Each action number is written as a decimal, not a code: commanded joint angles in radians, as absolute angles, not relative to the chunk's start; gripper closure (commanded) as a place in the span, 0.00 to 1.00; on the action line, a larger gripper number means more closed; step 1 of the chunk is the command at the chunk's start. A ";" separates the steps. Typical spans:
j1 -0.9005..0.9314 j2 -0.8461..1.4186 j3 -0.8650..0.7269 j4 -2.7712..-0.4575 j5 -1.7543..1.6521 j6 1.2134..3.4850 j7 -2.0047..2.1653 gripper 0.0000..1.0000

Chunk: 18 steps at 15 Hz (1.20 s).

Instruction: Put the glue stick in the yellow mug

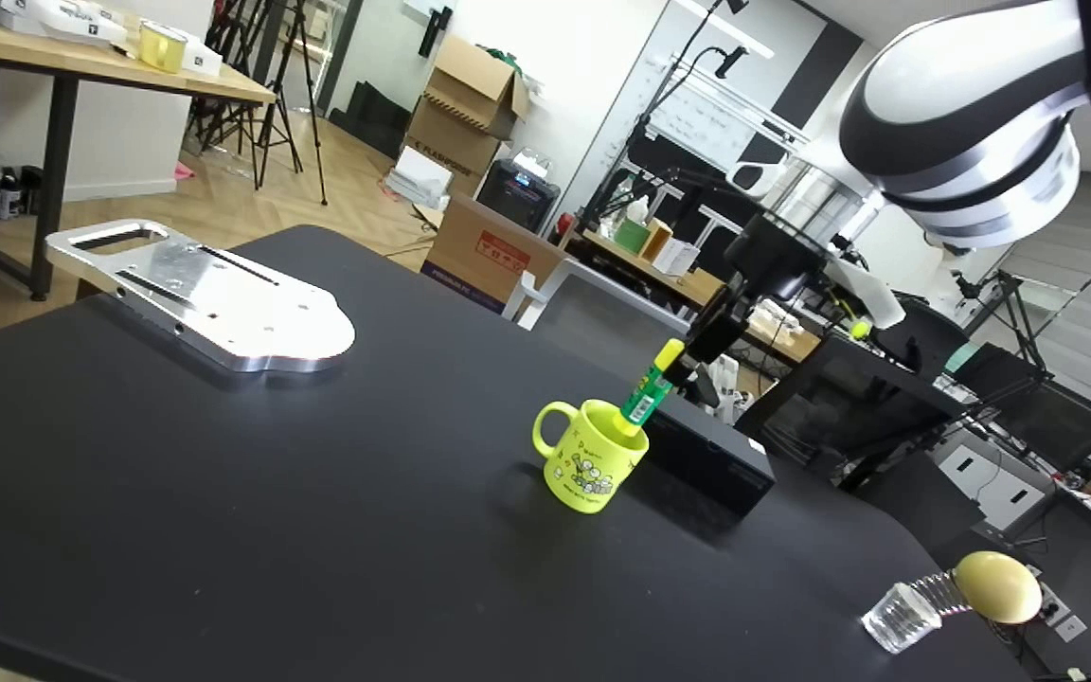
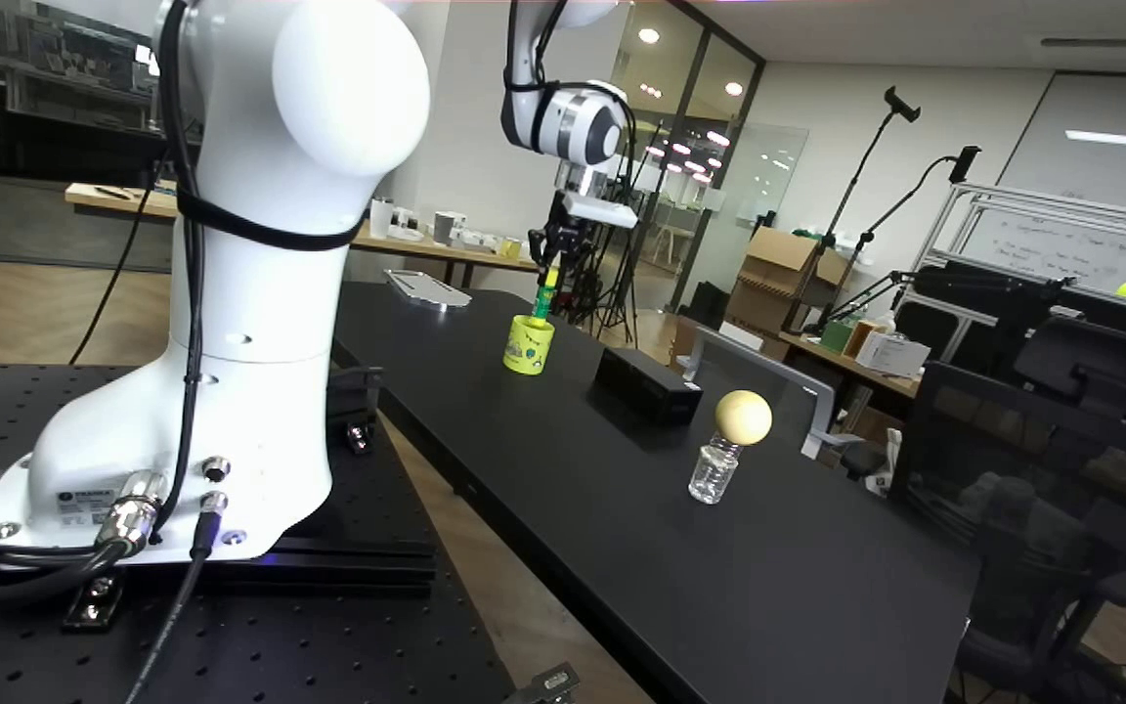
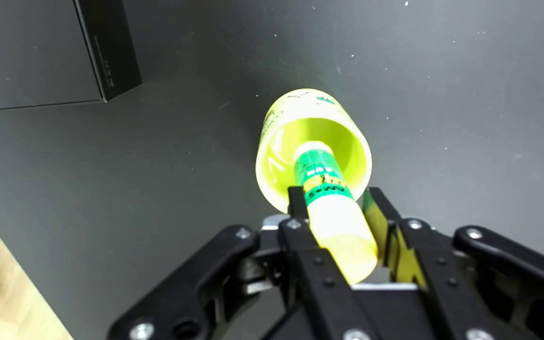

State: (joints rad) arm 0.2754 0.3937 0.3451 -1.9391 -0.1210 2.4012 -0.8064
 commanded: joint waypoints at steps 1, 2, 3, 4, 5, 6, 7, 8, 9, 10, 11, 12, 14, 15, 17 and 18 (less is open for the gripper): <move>0.282 0.443 0.347 -1.918 -0.151 2.458 -0.829 0.91; 0.283 0.455 0.347 -1.916 -0.158 2.464 -0.834 0.91; 0.284 0.466 0.347 -1.916 -0.166 2.472 -0.836 0.91; 0.283 0.477 0.349 -1.916 -0.166 2.477 -0.840 0.91; 0.283 0.485 0.348 -1.917 -0.172 2.482 -0.839 0.91; 0.283 0.495 0.348 -1.919 -0.176 2.484 -0.841 0.91; 0.283 0.503 0.348 -1.921 -0.178 2.484 -0.842 0.91; 0.283 0.509 0.348 -1.922 -0.178 2.484 -0.845 0.91; 0.284 0.515 0.348 -1.922 -0.179 2.482 -0.846 0.91; 0.285 0.520 0.348 -1.922 -0.179 2.480 -0.848 0.91; 0.285 0.524 0.348 -1.921 -0.181 2.478 -0.849 0.91; 0.287 0.524 0.347 -1.918 -0.183 2.469 -0.842 0.86; 0.293 0.509 0.341 -1.922 -0.195 2.462 -0.826 0.39; 0.290 0.500 0.344 -1.923 -0.190 2.459 -0.826 0.34; 0.286 0.470 0.347 -1.929 -0.183 2.450 -0.819 0.19; 0.286 0.449 0.347 -1.937 -0.181 2.445 -0.812 0.13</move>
